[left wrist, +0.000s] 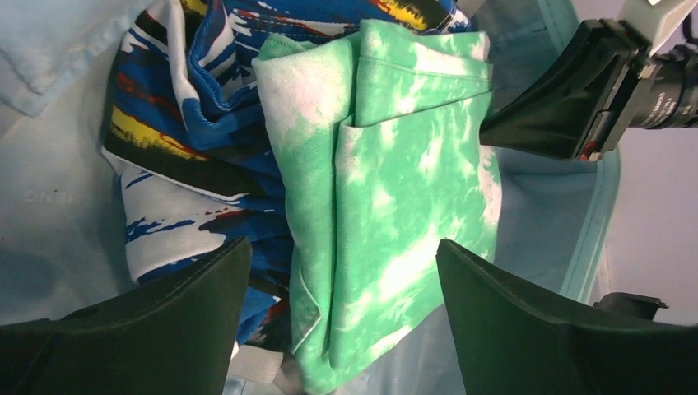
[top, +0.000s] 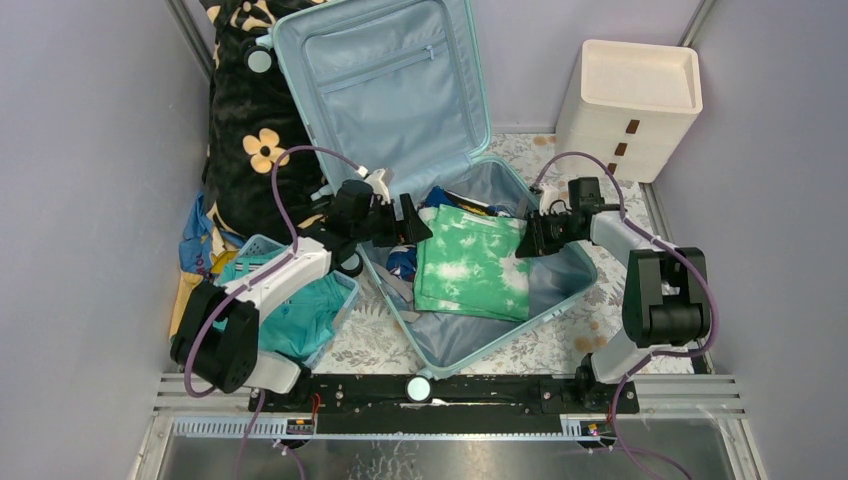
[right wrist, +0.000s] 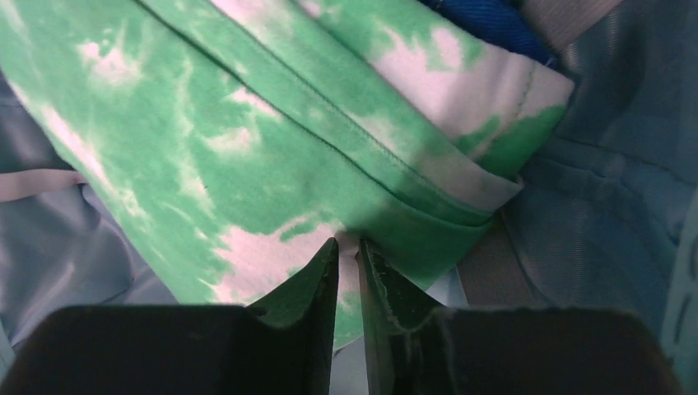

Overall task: Open, take out, and arrange the luggage
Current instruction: Pick up the clothes from the luggage.

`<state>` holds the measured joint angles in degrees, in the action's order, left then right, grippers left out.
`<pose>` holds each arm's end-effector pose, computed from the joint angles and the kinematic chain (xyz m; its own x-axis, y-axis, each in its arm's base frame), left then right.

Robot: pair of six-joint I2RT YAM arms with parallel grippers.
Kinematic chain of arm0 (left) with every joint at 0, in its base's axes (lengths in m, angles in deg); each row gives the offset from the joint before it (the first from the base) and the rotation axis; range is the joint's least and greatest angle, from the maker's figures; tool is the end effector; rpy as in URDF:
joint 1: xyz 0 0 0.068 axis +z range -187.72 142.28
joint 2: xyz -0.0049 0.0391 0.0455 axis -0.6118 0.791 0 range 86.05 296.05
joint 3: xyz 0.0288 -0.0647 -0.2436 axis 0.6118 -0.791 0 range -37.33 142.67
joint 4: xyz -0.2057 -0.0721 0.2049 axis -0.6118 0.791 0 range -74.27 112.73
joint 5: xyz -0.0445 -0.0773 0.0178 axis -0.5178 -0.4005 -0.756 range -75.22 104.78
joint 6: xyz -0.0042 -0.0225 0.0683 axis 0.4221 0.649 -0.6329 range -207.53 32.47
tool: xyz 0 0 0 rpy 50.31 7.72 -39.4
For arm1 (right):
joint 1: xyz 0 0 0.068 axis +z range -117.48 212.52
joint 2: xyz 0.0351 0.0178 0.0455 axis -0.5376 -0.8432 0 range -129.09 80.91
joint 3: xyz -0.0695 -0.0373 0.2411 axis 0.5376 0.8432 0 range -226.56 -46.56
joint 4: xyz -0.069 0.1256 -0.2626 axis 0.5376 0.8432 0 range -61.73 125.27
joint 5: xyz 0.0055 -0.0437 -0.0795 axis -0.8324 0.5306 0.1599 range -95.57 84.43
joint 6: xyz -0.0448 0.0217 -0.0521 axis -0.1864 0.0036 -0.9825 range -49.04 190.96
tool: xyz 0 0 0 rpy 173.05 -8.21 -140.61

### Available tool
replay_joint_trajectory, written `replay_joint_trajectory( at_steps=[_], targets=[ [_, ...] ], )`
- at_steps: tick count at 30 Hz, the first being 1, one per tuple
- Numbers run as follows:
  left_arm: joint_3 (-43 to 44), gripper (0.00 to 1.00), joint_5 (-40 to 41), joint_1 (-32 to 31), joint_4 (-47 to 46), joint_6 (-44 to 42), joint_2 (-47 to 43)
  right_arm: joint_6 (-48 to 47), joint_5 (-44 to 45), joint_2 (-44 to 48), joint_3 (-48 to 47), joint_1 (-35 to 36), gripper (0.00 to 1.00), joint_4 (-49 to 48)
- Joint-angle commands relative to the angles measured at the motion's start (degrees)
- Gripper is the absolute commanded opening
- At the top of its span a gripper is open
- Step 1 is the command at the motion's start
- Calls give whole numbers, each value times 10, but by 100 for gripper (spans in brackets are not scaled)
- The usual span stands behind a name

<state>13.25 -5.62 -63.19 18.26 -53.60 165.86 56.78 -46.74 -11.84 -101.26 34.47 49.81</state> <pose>0.3208 -0.1758 0.1988 -0.7686 -0.2134 -0.6030 0.2912 0.7226 -0.6269 0.3517 0.0512 0.1265 -0.7478 -0.2100 -0.6298 -0.5588 0.7113 0.4263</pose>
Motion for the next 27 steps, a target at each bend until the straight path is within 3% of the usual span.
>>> replay_joint_trajectory(
  at_steps=[1, 4, 9, 14, 16, 19, 24, 26, 27],
  targets=[
    [25, 87, 9, -22, -5, -12, 32, -11, 140, -27, -24, 0, 22, 17],
    [30, 81, -8, -38, -17, 0, 48, -15, 136, -34, -28, 0, 22, 24],
    [51, 80, 34, -55, 18, -3, 86, -26, 128, -41, -34, 2, 22, 36],
    [66, 76, 22, -56, 29, -13, 119, -33, 125, -38, -34, 1, 22, 38],
    [73, 69, 5, -57, 27, -9, 127, -34, 124, -39, -35, 1, 23, 39],
    [80, 47, -5, -63, 21, 3, 125, -37, 123, -43, -37, 2, 22, 42],
    [96, 35, -1, -77, 21, 8, 130, -38, 119, -43, -38, 2, 22, 45],
    [101, 36, -6, -80, 22, 7, 142, -39, 115, -41, -39, 2, 23, 47],
    [102, 47, -9, -79, 20, 6, 148, -41, 113, -41, -40, 2, 23, 48]
  ],
)
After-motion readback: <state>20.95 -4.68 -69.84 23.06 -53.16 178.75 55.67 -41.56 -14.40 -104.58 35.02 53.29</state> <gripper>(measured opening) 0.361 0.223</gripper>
